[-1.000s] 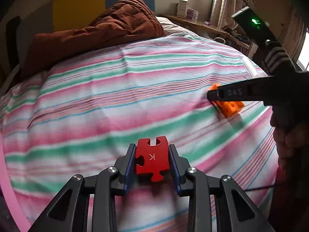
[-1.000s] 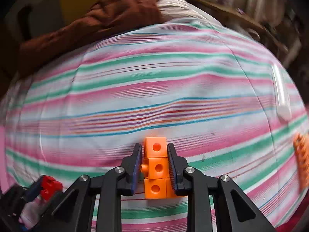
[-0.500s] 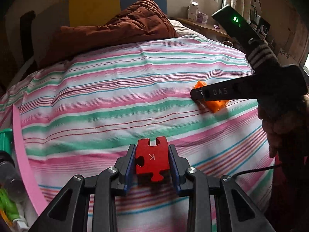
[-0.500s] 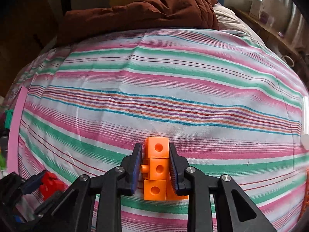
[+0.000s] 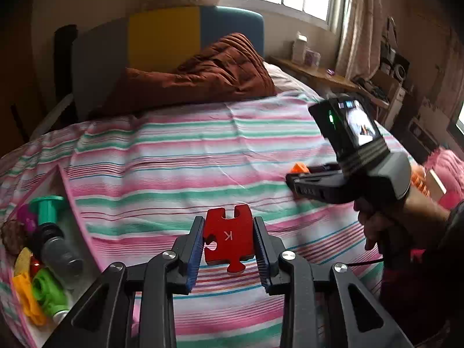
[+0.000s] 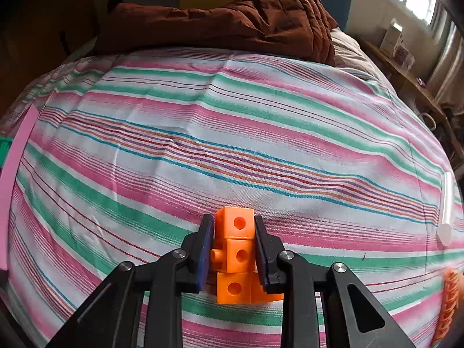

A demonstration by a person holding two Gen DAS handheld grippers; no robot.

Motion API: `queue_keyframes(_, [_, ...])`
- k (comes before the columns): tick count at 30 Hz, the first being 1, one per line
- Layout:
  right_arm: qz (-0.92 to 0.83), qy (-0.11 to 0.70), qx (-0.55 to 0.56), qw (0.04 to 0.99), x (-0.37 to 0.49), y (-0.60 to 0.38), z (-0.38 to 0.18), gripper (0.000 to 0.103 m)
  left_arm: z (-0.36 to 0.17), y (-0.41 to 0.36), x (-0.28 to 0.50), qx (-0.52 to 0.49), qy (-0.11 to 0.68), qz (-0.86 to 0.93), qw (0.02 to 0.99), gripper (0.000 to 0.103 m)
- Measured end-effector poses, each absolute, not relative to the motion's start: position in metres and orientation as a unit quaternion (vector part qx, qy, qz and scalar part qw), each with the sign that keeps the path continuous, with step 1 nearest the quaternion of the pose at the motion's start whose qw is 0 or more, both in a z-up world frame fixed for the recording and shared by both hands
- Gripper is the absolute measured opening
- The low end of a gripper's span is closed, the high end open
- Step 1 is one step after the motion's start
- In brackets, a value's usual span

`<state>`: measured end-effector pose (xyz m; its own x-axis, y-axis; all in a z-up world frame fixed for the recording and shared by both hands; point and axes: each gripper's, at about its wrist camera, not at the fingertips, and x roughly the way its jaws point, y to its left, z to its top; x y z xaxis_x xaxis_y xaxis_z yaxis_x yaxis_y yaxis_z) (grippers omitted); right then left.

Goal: Organize rigid objects
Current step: 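Carry the red K piece with the left tool over the tray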

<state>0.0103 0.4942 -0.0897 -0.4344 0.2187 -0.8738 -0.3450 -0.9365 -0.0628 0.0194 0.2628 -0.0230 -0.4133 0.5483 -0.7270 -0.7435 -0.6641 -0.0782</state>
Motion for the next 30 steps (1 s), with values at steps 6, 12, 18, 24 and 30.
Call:
queue_keyframes(6, [0.847,0.048,-0.501,0.173,0.008,0.491,-0.092,0.028,-0.011,0.238,0.015,-0.375,0.112,0.841,0.372,0.032])
queue_keyframes(12, [0.847,0.038,-0.501,0.175,0.008,0.489,-0.093,0.028,-0.002,0.206,0.006,-0.378,0.087,0.853,0.35,0.032])
queue_keyframes(18, [0.847,0.023,-0.501,0.177,0.009,0.485,-0.092,0.027,0.005,0.149,-0.007,-0.385,0.053,0.87,0.302,0.032])
queue_keyframes(24, [0.846,0.01,-0.502,0.18,0.009,0.483,-0.092,0.027,-0.01,0.078,-0.019,-0.419,0.015,0.879,0.229,0.032])
queue_keyframes(30, [0.845,0.004,-0.502,0.183,0.009,0.482,-0.092,0.027,-0.039,0.04,-0.027,-0.459,-0.022,0.868,0.187,0.032])
